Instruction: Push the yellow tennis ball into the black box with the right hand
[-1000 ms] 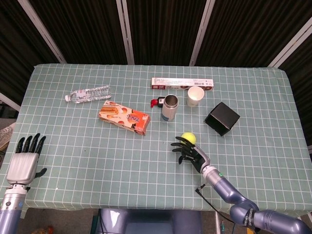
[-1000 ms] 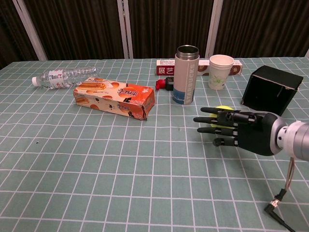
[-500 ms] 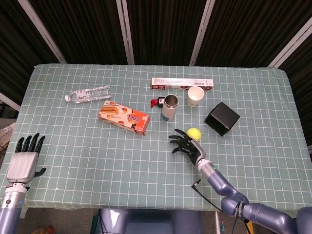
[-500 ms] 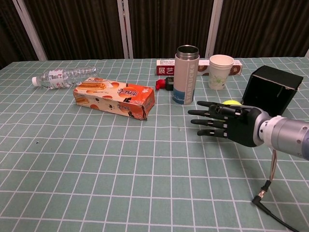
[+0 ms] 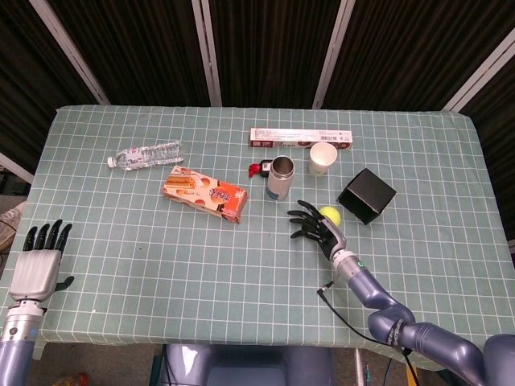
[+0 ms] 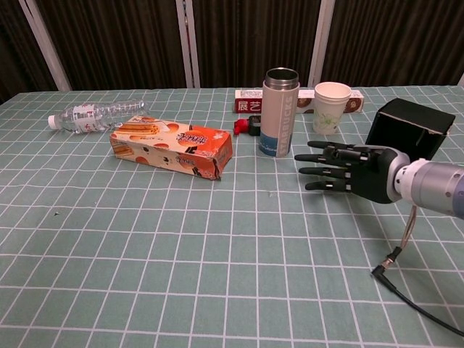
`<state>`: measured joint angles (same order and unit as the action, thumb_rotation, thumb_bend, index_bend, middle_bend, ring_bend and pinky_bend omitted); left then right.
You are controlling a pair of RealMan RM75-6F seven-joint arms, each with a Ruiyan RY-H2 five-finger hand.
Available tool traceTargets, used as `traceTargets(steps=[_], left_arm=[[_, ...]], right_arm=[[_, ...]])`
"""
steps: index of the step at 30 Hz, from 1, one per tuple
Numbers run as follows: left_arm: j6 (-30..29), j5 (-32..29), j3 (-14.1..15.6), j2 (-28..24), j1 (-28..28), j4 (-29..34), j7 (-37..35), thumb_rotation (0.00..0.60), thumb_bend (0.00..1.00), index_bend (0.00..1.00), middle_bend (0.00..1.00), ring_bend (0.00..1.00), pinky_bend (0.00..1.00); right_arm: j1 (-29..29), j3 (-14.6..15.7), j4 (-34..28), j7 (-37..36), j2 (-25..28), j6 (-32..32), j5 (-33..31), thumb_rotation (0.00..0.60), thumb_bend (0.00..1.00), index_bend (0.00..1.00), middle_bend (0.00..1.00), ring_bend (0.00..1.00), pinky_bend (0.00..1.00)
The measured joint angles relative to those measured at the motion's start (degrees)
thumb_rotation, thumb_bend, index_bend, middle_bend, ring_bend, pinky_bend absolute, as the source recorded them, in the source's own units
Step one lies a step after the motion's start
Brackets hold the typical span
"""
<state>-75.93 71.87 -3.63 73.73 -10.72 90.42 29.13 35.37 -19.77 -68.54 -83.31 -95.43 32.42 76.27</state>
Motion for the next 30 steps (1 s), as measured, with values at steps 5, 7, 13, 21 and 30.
traceTargets(steps=[5,7,13,21,30], left_arm=[[0.28,-0.59,-0.01,0.38,-0.30,-0.04,0.82,0.600,0.12,0.00,0.00,0.00,0.00],[0.44,-0.97,-0.02,0.62,-0.47,-0.05,1.28,0.600,0.12,0.00,0.00,0.00,0.00],[0.60,-1.91,-0.07,1.27,-0.86,-0.06,2.57,0.600,0.12,0.00,0.00,0.00,0.00],[0.87,-2.92,-0.04,1.84,-1.27,-0.06,3.68,0.600,0.12,0.00,0.00,0.00,0.00],[0.92,-3.79,-0.20,2.09,-1.45,-0.31,3.91,0.600,0.12,0.00,0.00,0.00,0.00]], right_arm=[[0.37,1.06,2.31,-1.56,0.87,-0.28,1.79,0.600,0.73,0.09,0.25,0.23,0.42],[0.53,1.41,3.43,-2.42,1.18,-0.17,2.42,0.600,0.73,0.09,0.25,0.23,0.42],[1.08,2.54,7.25,-5.29,1.87,0.92,4.48,0.600,0.73,0.10,0.25,0.23,0.40],[2.25,5.01,12.21,-8.13,2.59,2.32,7.29,0.600,0.73,0.13,0.25,0.23,0.32],[3.12,8.49,16.50,-6.16,3.01,4.90,11.35,0.600,0.73,0.15,0.25,0.23,0.20]])
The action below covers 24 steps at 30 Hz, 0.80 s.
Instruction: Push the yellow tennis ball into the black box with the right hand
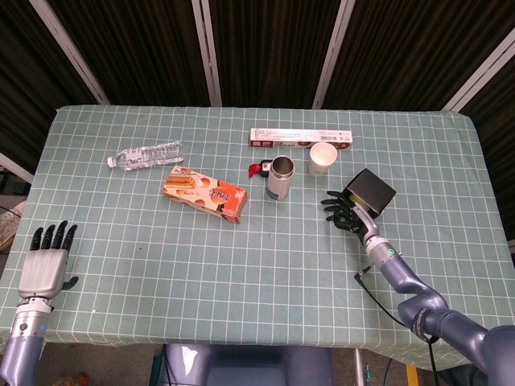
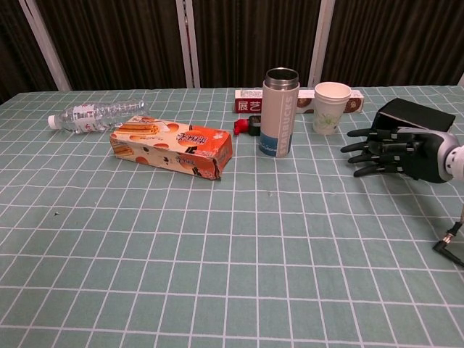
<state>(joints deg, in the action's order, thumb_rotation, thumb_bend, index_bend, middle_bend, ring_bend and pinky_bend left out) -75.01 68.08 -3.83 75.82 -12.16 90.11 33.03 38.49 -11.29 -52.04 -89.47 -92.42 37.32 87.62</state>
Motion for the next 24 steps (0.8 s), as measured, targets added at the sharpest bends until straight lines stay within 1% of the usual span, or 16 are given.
traceTargets(steps=[4,13,17,20,24], left_arm=[[0.05,-0.05,0.19,0.01,-0.03,0.05,0.09,0.600,0.12,0.00,0.00,0.00,0.00],[-0.50,0.21,0.56,-0.13,0.08,0.32,-0.01,0.600,0.12,0.00,0.00,0.00,0.00],[-0.83,0.47,0.75,-0.22,0.16,0.50,-0.18,0.600,0.12,0.00,0.00,0.00,0.00],[-1.07,1.01,1.03,-0.53,0.29,0.83,-0.57,0.600,0.12,0.00,0.00,0.00,0.00],[-1.51,2.09,1.49,-1.09,0.51,1.35,-1.28,0.600,0.12,0.00,0.00,0.00,0.00]], right_arm=[[-0.06,1.93,2.67,2.58,-0.42,3.55,2.27,0.600,0.73,0.15,0.25,0.23,0.19],[-0.92,5.11,8.89,12.34,-2.67,12.06,5.13,0.600,0.73,0.15,0.25,0.16,0.07],[-1.41,6.63,11.57,14.94,-3.83,15.24,5.55,0.600,0.73,0.15,0.25,0.16,0.07],[-2.00,7.23,11.50,15.07,-3.74,16.50,5.46,0.600,0.73,0.15,0.25,0.15,0.07],[-3.00,8.04,7.93,14.86,-2.35,18.35,5.39,0.600,0.73,0.15,0.25,0.15,0.07]])
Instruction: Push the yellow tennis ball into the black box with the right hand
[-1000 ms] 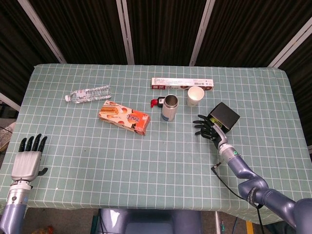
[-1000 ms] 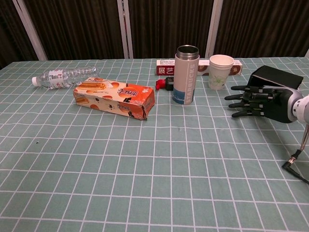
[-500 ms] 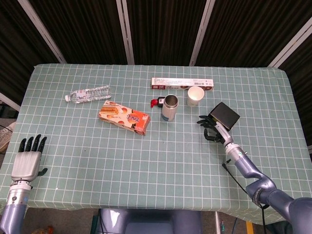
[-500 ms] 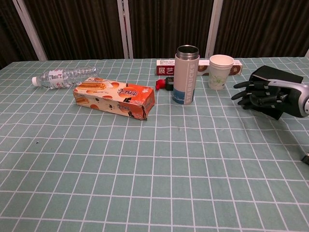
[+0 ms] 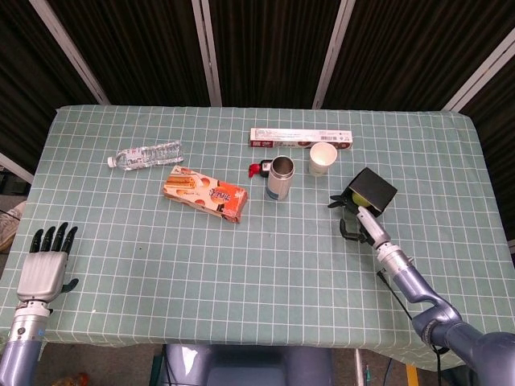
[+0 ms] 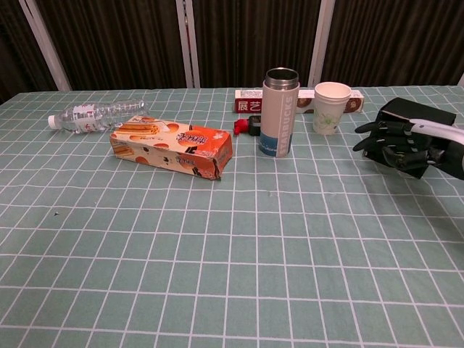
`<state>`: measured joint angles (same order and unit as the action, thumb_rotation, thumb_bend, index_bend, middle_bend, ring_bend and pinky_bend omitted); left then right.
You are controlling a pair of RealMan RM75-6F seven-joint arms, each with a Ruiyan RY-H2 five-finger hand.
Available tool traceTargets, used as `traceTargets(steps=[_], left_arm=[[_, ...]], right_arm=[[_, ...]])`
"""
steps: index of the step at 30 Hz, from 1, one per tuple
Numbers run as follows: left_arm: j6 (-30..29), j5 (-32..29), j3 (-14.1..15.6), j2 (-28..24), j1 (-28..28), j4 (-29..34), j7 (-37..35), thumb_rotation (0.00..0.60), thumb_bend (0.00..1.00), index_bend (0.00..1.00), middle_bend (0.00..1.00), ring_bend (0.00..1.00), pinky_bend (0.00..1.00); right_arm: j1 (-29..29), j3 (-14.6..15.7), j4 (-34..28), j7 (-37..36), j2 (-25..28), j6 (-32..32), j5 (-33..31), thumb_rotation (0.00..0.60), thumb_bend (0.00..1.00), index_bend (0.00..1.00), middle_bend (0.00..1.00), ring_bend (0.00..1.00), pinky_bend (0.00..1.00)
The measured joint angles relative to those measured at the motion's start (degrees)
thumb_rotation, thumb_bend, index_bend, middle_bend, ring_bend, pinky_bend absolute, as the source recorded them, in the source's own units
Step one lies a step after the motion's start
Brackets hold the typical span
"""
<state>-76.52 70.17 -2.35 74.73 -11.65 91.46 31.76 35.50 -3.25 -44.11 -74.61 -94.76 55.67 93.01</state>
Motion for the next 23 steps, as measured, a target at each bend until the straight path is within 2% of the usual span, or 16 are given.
traceTargets(steps=[4,7,8,12,15,17,20,23], left_arm=[[-1.14,1.95,0.59,-0.86,0.49,0.87,-1.11,0.600,0.12,0.00,0.00,0.00,0.00],[-3.22,4.07,0.97,-1.45,1.22,1.35,-2.49,0.600,0.12,0.00,0.00,0.00,0.00],[-3.98,4.82,1.09,-1.60,1.49,1.43,-2.95,0.600,0.12,0.00,0.00,0.00,0.00],[-6.63,8.56,2.19,-2.73,2.79,2.00,-5.58,0.600,0.11,0.00,0.00,0.00,0.00],[-8.12,11.89,3.44,-3.76,3.72,2.33,-7.99,0.600,0.10,0.00,0.00,0.00,0.00],[-9.37,14.12,4.20,-4.33,4.34,2.38,-9.40,0.600,0.10,0.00,0.00,0.00,0.00],[-11.70,17.62,5.41,-5.07,5.53,2.18,-11.50,0.600,0.10,0.00,0.00,0.00,0.00],[-13.14,20.00,6.36,-5.66,6.51,1.70,-13.22,0.600,0.10,0.00,0.00,0.00,0.00]], right_arm=[[-1.89,1.28,-6.89,0.44,2.66,2.77,0.20,0.600,0.73,0.15,0.25,0.15,0.07],[-4.38,2.97,-14.27,1.83,5.50,6.22,0.81,0.600,0.73,0.14,0.23,0.14,0.07],[-5.60,3.87,-17.39,2.98,6.79,8.09,1.30,0.600,0.72,0.13,0.22,0.13,0.07],[-8.92,5.90,-23.43,8.69,9.20,13.61,2.93,0.600,0.65,0.07,0.18,0.12,0.09],[-12.61,6.79,-25.95,18.58,10.69,19.32,3.74,0.600,0.53,0.03,0.11,0.05,0.06],[-15.19,6.48,-26.13,27.91,11.02,23.77,3.86,0.600,0.45,0.00,0.05,0.01,0.02],[-19.24,5.59,-25.79,43.23,11.23,30.94,3.82,0.600,0.41,0.00,0.00,0.00,0.00],[-23.81,5.19,-26.52,57.55,12.48,37.15,3.26,0.600,0.39,0.00,0.00,0.00,0.00]])
